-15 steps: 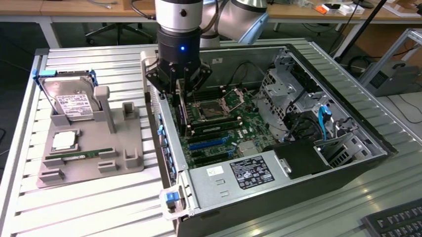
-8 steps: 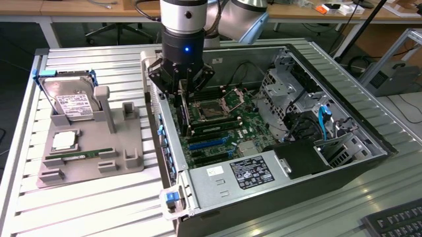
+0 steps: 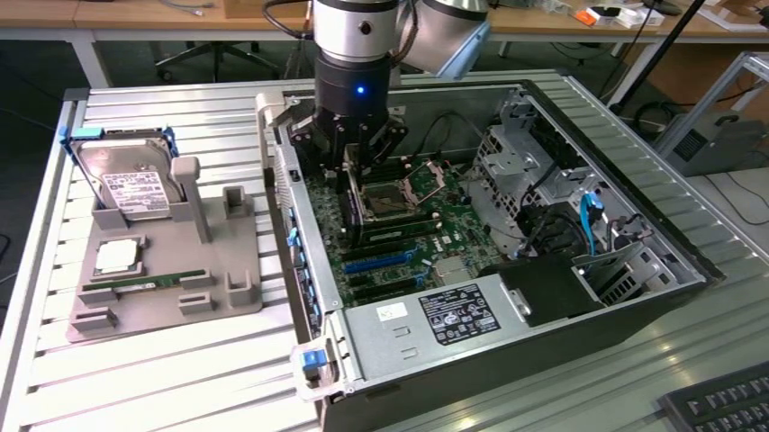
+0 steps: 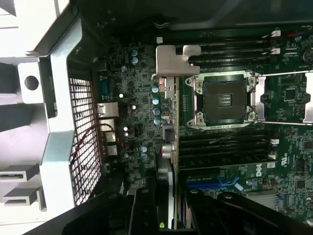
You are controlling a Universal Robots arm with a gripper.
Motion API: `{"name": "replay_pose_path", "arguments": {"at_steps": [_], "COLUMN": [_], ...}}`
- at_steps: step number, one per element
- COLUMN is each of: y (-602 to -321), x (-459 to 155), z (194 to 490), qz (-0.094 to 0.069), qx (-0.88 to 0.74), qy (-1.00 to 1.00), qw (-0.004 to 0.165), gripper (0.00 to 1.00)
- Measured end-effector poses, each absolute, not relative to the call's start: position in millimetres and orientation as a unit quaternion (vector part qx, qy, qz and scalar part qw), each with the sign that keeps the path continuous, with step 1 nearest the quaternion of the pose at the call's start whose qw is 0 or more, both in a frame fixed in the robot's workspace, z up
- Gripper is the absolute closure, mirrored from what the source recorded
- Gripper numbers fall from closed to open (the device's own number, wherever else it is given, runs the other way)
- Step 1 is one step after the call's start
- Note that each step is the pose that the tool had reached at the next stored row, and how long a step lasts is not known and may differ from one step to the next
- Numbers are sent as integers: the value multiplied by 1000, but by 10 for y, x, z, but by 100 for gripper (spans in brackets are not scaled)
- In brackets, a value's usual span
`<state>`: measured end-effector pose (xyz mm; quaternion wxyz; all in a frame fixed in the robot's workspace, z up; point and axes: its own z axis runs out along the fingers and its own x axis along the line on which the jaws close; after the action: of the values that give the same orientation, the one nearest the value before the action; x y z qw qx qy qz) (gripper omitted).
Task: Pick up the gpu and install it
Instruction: 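Pick up the gpu and move the gpu toward the slot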
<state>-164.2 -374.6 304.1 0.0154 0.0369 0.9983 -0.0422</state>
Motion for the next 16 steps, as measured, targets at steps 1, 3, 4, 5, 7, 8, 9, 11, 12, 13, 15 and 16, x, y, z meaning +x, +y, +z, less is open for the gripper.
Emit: {"name": "replay_pose_path", "arguments": {"at_steps": [1,3,4,5,7,8,9,11,12,13,15,16], "y": [-3746,-3746,-3746,-3746,-3746,-3746,-3746,-3747,-3747,-3747,-3747,-3747], "x": [-1602,-1545,-1512,-1492,-1453,-1434,-1413,-1358,-1335,-1315,-1250,-1224], "z": [3041,3041,3041,3040,3040,3040,3039,3038,3037,3036,3034,3033], "qz": [-42,-42,-42,-42,-42,-42,-42,-42,-42,-42,-42,-42], "qx": [37,37,37,37,37,37,37,37,37,37,37,37], "qy": [998,998,998,998,998,998,998,998,998,998,998,998], "qw": [15,15,15,15,15,15,15,15,15,15,15,15], "gripper": [73,73,73,73,73,73,73,73,73,73,73,73]}}
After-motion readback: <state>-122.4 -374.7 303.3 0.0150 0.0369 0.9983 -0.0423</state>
